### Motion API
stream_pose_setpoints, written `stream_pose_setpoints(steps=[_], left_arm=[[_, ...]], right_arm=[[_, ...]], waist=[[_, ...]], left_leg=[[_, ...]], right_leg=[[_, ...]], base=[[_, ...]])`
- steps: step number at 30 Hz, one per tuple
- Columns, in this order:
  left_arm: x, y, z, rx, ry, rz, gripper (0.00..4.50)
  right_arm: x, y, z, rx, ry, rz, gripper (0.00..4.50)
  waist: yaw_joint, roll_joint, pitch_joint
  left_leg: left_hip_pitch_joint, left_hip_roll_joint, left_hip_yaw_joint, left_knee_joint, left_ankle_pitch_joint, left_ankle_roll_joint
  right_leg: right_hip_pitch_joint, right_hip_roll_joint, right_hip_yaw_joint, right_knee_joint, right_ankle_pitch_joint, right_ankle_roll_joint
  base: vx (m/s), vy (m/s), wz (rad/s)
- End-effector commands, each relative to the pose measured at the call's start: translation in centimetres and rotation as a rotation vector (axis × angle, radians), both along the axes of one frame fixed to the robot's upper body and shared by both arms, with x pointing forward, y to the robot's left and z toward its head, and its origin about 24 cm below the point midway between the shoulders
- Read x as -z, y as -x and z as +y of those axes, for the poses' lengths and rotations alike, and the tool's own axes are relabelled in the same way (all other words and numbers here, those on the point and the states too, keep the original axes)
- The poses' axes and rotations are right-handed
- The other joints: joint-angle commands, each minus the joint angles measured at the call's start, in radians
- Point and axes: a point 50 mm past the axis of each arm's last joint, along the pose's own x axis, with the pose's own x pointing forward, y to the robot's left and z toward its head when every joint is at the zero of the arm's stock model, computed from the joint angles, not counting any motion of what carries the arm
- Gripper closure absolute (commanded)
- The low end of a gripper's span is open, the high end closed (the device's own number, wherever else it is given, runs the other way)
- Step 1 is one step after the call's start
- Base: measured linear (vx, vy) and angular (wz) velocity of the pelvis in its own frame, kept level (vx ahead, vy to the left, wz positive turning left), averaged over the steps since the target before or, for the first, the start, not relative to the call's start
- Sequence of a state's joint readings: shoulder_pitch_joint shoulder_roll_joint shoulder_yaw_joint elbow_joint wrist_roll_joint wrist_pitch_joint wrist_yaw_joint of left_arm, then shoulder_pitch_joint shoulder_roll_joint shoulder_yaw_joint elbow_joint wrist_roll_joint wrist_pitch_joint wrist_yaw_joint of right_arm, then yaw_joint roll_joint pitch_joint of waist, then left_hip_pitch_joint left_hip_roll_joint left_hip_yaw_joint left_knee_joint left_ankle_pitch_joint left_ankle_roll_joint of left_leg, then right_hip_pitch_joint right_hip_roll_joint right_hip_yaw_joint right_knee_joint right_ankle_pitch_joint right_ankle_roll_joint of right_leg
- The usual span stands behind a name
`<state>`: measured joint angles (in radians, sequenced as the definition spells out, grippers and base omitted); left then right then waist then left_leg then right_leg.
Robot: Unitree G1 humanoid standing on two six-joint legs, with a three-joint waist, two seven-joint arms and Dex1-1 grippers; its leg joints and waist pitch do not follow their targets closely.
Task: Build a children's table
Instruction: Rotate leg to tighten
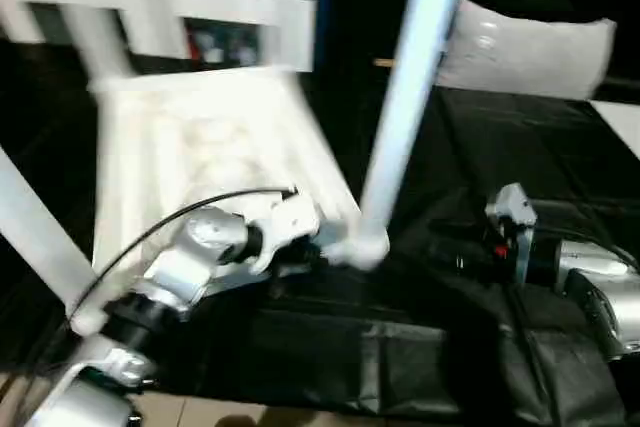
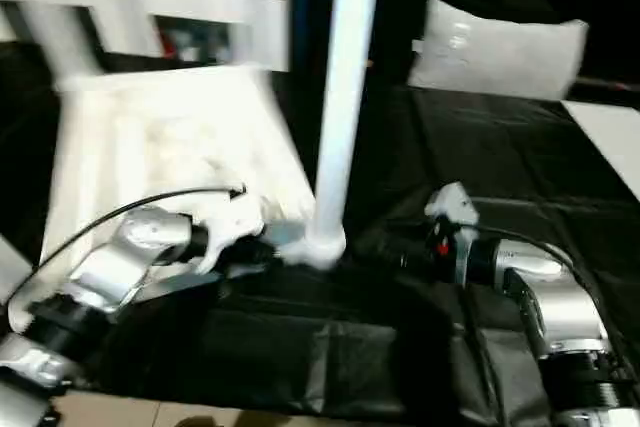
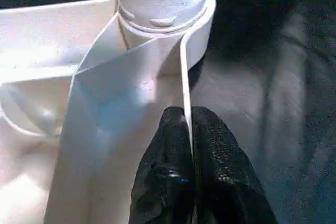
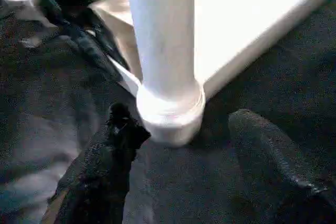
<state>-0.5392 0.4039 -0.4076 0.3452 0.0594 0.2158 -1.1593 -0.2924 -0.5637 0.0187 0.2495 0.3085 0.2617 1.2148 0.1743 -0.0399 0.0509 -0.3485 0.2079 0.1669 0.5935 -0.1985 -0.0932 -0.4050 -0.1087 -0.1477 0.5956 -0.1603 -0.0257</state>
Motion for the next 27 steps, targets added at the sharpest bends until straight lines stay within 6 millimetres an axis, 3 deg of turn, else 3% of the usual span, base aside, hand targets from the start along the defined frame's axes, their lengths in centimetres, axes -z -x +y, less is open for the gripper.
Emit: stream_pose_setpoints(steps=[1, 5, 8, 17, 27], left_arm=[[-0.7, 1.0, -2.0, 0.178, 0.024, -0.001, 4.50], [-0.9, 1.3, -2.3, 0.235, 0.024, -0.002, 4.50], [-1.1, 1.5, -2.5, 0.272, 0.040, 0.001, 4.50], [-1.1, 1.5, -2.5, 0.294, 0.035, 0.001, 4.50], [-1.0, 1.4, -2.2, 0.284, 0.028, 0.005, 4.50]], right_arm=[[-0.6, -0.3, 0.6, -0.060, 0.012, -0.041, 1.57], [-0.3, -0.5, 1.0, -0.091, 0.027, -0.042, 1.57], [-0.2, -0.1, 1.8, -0.165, -0.022, 0.004, 1.57], [0.6, -0.5, 2.9, -0.204, -0.048, 0.011, 1.57], [0.8, -0.4, 3.6, -0.247, -0.094, 0.071, 2.40]], waist=[[-0.005, -0.004, -0.068], [-0.004, -0.006, -0.068], [-0.007, -0.008, -0.066], [-0.010, -0.007, -0.068], [-0.007, -0.005, -0.068]], left_leg=[[0.009, 0.037, -0.001, -0.070, -0.161, 0.053], [0.004, 0.036, 0.001, -0.070, -0.165, 0.045], [-0.003, 0.032, -0.002, -0.072, -0.172, 0.044], [-0.003, 0.035, -0.004, -0.072, -0.174, 0.035], [-0.001, 0.035, -0.003, -0.072, -0.171, 0.031]], right_leg=[[0.053, -0.059, 0.068, -0.064, -0.251, -0.163], [0.057, -0.061, 0.069, -0.059, -0.239, -0.176], [0.064, -0.063, 0.067, -0.065, -0.291, -0.147], [0.061, -0.063, 0.067, -0.065, -0.298, -0.149], [0.062, -0.063, 0.069, -0.064, -0.285, -0.151]], base=[[0.000, 0.000, 0.00], [0.000, 0.000, 0.00], [0.000, 0.000, 0.00], [0.000, 0.000, 0.00], [0.000, 0.000, 0.00]])
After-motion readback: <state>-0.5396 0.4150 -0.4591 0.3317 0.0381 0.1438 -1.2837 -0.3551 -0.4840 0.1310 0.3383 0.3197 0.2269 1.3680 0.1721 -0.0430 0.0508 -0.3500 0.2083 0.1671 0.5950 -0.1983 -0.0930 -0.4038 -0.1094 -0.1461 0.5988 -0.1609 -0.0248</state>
